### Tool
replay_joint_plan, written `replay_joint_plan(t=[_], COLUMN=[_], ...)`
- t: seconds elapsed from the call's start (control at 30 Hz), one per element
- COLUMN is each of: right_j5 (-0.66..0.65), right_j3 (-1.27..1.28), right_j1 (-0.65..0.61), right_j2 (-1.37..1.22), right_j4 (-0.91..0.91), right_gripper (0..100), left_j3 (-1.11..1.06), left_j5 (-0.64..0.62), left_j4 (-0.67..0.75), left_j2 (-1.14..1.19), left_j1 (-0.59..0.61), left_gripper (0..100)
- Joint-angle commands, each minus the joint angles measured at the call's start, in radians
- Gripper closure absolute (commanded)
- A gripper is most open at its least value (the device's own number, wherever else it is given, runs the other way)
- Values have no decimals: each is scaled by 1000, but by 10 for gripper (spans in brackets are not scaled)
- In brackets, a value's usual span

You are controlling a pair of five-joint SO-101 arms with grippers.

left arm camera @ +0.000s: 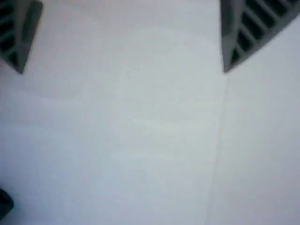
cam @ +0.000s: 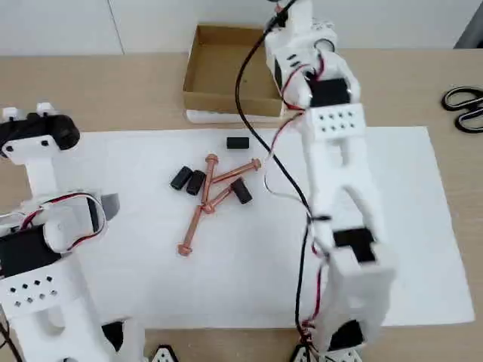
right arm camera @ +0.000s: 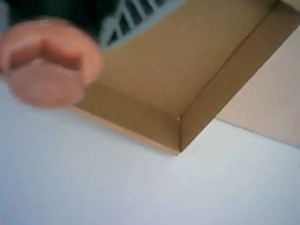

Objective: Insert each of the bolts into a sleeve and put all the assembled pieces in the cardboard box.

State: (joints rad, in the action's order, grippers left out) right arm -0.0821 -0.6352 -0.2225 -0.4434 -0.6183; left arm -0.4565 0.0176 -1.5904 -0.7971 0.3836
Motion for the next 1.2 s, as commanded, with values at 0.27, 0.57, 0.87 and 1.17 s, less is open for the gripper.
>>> replay_joint_plan(t=[0.27, 0.57, 0.87, 1.17], right_j5=[-5, -9, -5, -6], right_j3=[-546, -712, -767, -1048], right_j1=[-24, -38, -36, -53], right_j2=[-572, -716, -713, -711], right_j4=[111, 56, 28, -182], right_gripper=[995, 779, 720, 720], left_j3=[39, 38, 38, 24], left_j5=[-6, -6, -6, -6], left_j4=[-14, -14, -14, -14], left_j2=[-23, -23, -23, -23], left_j1=[5, 5, 0, -2], left_gripper=[745, 745, 745, 745])
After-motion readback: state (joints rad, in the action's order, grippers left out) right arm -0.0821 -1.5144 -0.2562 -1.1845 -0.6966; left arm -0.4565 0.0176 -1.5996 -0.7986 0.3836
